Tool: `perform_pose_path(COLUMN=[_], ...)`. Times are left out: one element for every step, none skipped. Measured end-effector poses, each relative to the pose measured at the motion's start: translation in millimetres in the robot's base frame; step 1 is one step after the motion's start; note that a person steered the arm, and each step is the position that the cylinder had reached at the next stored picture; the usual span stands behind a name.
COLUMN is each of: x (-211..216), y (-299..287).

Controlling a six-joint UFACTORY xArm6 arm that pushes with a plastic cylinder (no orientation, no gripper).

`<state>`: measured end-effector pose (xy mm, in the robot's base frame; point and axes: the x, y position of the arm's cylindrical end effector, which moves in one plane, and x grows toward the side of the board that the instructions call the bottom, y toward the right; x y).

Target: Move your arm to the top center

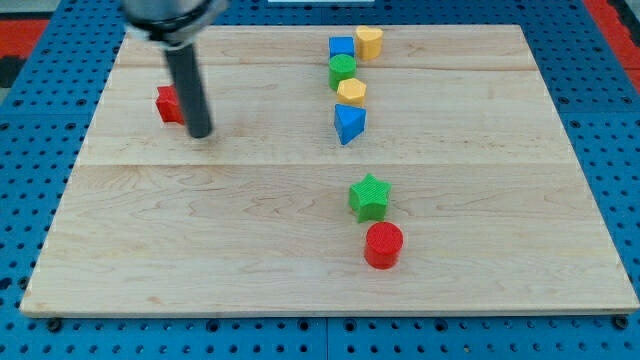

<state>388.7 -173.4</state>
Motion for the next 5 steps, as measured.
perform_pose_path(x=[-77.8,-102.0,-92.7,-99.6,-100.1], y=[-29.2,-64.2,-50.2,-16.8,-13.6])
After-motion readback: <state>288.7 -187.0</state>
